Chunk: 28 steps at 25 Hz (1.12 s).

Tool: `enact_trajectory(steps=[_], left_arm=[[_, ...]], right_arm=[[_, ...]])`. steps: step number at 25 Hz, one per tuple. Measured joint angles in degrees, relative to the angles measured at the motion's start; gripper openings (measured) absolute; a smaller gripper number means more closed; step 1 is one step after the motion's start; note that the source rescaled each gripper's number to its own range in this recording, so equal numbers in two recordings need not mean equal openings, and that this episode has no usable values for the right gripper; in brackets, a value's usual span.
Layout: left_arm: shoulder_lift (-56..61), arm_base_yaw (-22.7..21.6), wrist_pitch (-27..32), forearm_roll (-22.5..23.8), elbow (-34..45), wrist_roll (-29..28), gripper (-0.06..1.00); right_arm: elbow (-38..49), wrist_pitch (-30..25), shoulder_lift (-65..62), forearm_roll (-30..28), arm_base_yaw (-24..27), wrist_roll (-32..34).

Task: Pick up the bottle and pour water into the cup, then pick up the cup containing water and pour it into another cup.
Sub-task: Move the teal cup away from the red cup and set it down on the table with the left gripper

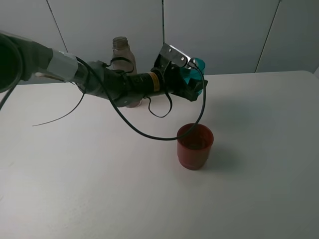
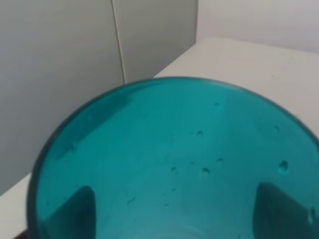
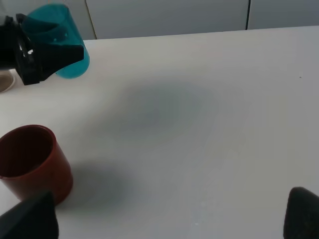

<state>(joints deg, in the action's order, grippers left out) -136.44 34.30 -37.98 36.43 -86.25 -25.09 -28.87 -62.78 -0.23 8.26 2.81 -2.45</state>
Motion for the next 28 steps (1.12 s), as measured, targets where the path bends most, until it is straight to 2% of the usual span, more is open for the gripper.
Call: enact_trajectory(steps=[4, 8, 28], left_arm=[[-3.1, 0.0, 0.2, -0.6, -2.9, 0.0, 0.05], [-4.3, 0.0, 0.9, -3.3, -3.7, 0.0, 0.05], [-7.6, -1.2, 3.9, -4.3, -4.3, -0.1, 0.05]], right_arm=[[0.0, 0.0, 0.0, 0.0, 0.0, 0.0], [0.0, 0.0, 0.0, 0.0, 0.0, 0.0], [0.0, 0.0, 0.0, 0.0, 0.0, 0.0]])
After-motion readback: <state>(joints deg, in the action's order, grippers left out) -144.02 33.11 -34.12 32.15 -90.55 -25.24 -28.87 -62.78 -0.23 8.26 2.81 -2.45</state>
